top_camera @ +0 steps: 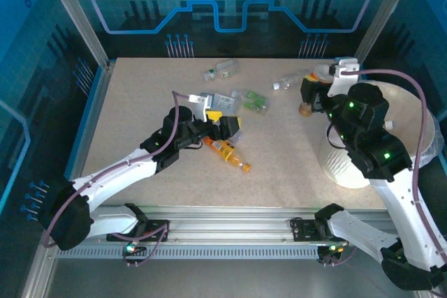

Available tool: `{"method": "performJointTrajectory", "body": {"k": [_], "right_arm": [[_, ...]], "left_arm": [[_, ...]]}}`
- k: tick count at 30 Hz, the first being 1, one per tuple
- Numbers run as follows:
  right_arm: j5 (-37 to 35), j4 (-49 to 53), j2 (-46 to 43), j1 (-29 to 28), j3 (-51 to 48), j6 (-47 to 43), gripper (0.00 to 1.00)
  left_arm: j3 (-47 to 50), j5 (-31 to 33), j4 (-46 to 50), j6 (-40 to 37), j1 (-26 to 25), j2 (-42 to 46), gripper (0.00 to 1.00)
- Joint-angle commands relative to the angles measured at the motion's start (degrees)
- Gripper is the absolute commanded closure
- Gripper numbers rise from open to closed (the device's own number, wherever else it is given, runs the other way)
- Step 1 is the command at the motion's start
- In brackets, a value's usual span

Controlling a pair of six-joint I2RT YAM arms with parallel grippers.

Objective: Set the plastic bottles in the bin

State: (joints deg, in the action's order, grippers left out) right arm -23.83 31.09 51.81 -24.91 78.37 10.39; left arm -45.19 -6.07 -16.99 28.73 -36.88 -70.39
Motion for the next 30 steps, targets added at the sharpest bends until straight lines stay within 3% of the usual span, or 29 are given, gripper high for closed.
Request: {"method": "performJointTrajectory", "body": {"k": [1, 9, 18, 26, 30], "right_arm": [[-5.6, 0.8, -0.9, 2.7, 2.5, -1.9, 0.6], [-15.0, 8.3, -0.2, 14.6, 4.8, -0.5, 0.59], [-14.2, 18.1, 1.9, 33.6, 4.0, 0.7, 0.58], [-23.1, 19.1, 5.9, 40.6, -2.7, 2.0, 0.58], [-22.7, 16.7, 6.9, 43.4, -6.3, 2.6, 0.57]], "left_arm": [[1.1, 4.8, 0.1, 2.4, 0.7, 1.8, 0.01], [1.9, 12.9, 2.3, 5.3, 1.1, 2.4, 0.01], [0.8, 14.4, 5.6, 6.1, 1.8, 1.4, 0.01], [-1.1, 13.6, 7.3, 7.8, 2.8, -1.6, 0.01], [-3.6, 12.6, 9.5, 7.2, 3.3, -3.9, 0.01]]}}
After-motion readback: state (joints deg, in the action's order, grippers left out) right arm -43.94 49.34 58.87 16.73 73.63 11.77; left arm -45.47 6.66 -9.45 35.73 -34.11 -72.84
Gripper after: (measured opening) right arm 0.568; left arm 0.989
